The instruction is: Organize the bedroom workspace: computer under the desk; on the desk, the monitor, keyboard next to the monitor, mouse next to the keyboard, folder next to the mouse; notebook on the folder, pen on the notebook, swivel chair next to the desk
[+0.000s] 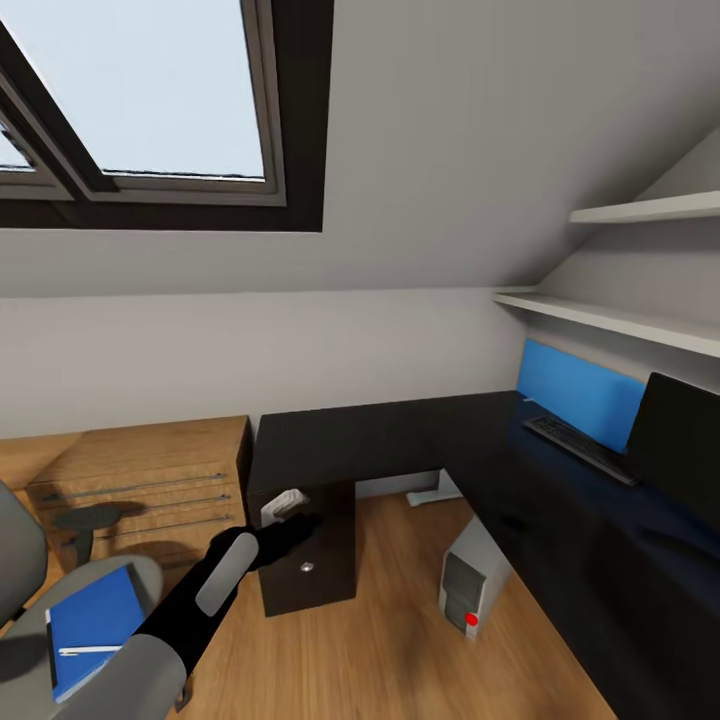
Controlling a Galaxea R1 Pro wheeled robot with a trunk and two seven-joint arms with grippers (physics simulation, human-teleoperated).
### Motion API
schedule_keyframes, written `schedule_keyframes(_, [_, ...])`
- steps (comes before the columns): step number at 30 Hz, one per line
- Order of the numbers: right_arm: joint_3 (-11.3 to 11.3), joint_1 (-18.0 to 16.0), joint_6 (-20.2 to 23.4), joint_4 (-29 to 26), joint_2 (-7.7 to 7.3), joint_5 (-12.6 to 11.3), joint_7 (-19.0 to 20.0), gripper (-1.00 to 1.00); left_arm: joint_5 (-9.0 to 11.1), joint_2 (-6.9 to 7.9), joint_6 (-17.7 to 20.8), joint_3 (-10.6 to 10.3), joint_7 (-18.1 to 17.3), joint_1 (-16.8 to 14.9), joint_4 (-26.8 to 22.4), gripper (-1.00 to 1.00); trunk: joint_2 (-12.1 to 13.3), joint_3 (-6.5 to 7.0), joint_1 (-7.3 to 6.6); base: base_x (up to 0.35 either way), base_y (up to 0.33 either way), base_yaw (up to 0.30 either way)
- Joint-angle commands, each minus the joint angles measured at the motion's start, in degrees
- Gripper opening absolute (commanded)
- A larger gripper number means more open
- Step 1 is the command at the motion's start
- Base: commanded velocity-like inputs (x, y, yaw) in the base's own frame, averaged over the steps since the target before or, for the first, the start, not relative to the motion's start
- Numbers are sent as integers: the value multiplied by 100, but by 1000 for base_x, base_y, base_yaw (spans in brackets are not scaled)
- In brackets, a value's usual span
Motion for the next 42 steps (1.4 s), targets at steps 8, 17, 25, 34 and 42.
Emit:
schedule_keyframes(8, [32,-4,-47,-9,-7,-28,30,100,54,7,0,-21,53,6,-9,100,-3,2,4,244,177,-23])
schedule_keyframes(17, [31,-5,-69,-9,-11,-29,64,100,60,0,-16,-20,53,7,-9,100,-3,23,4,262,201,-234])
schedule_keyframes(25, [23,-5,-60,-9,-10,-52,60,100,138,-9,-10,-51,10,7,-40,100,-3,44,4,254,247,-289])
schedule_keyframes(34, [31,-5,-62,-9,-11,-40,59,100,90,-82,86,-120,-230,15,-555,100,-3,68,4,252,251,-290])
schedule_keyframes(42, [33,-5,-63,-9,-17,-31,60,100,88,-96,88,-463,-237,8,-597,100,-3,90,4,316,97,-291])
